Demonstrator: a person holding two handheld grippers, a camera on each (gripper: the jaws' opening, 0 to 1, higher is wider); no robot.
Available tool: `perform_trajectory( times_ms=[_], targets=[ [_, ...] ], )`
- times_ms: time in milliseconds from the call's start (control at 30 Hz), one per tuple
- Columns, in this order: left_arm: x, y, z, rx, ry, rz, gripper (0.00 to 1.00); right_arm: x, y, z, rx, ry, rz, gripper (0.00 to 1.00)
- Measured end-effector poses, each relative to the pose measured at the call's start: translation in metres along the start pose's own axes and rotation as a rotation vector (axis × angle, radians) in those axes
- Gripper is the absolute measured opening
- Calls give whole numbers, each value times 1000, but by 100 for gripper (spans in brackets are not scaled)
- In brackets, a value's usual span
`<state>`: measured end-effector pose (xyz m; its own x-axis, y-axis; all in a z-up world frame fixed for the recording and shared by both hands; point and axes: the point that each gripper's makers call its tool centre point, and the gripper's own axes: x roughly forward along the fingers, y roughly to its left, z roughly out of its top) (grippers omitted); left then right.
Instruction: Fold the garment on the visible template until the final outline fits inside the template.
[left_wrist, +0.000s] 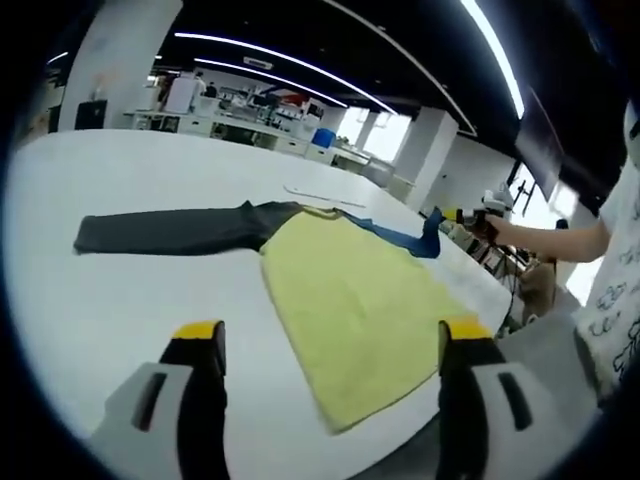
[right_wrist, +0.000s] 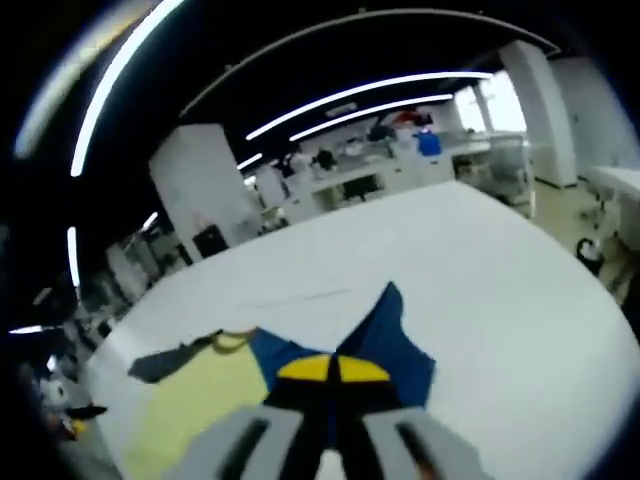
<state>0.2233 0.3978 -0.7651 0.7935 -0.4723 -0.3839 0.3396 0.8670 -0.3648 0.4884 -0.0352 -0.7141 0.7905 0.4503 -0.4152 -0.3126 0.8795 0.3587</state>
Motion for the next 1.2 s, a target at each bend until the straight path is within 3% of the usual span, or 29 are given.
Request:
perform_trajectory(
  times_ms=[100, 200, 233, 400, 567, 833, 1200],
  targets=[
    [1, 0, -1, 18, 4, -4, 85, 12, 20, 1, 20, 13, 60, 0],
    [1, 0, -3, 41, 13, -2, 85, 19, 60, -4, 6, 23, 114, 0],
    [1, 0, -4, 47, 18, -4, 85, 22, 56, -3, 10, 24, 128, 0],
    [0, -4, -8, 61, 24, -6, 84, 37, 102, -12, 9, 43, 205, 0],
    [-1, -5, -9, 55, 18, -3, 83, 55, 135, -20, 16, 57, 265, 0],
    [-3, -3, -10, 48, 9, 9, 83, 79, 179, -36, 17, 97, 343, 0],
    [-3, -2, -12, 36, 7, 15, 82, 105, 229, -43, 28, 102, 414, 0]
  ],
)
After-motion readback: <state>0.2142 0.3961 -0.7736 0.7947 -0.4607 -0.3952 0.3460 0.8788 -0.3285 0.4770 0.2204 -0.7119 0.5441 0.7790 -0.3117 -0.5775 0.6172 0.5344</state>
